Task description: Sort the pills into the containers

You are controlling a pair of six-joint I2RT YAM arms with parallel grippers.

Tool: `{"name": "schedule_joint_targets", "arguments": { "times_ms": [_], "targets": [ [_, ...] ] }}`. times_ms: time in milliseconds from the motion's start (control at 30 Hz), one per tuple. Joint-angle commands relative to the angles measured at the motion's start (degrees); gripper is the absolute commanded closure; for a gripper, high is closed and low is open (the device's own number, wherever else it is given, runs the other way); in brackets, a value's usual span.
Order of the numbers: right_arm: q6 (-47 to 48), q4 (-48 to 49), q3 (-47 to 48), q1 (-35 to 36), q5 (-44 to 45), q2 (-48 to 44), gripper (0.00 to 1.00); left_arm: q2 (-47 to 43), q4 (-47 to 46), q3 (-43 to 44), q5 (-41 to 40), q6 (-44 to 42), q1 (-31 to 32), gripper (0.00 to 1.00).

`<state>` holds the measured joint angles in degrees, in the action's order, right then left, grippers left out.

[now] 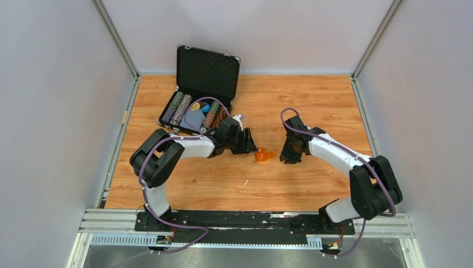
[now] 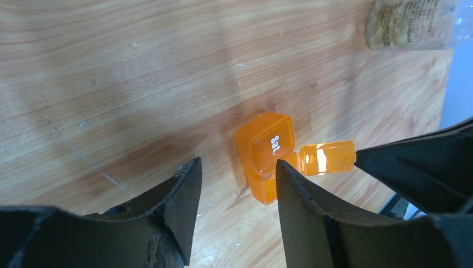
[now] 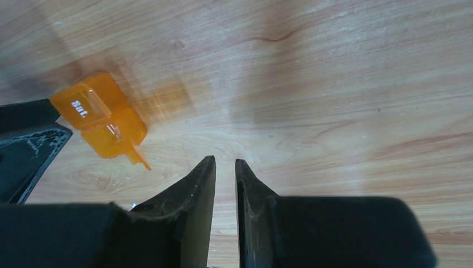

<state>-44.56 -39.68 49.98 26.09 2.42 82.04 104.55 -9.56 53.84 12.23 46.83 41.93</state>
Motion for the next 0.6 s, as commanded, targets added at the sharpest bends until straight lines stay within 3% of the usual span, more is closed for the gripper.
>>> {"name": "schedule_joint_targets", "arguments": {
  "times_ms": [0,567],
  "targets": [
    [-0.8,3.8,-0.8,-0.8,-0.8,2.0,0.80,1.6,-3.3,1.4,1.0,2.7,0.3,0.41],
    [1.6,10.4,-2.3,-2.2,-6.3,5.9,0.81,2.9,5.2,5.7,-1.8,0.5,1.4,0.48]
  ]
}}
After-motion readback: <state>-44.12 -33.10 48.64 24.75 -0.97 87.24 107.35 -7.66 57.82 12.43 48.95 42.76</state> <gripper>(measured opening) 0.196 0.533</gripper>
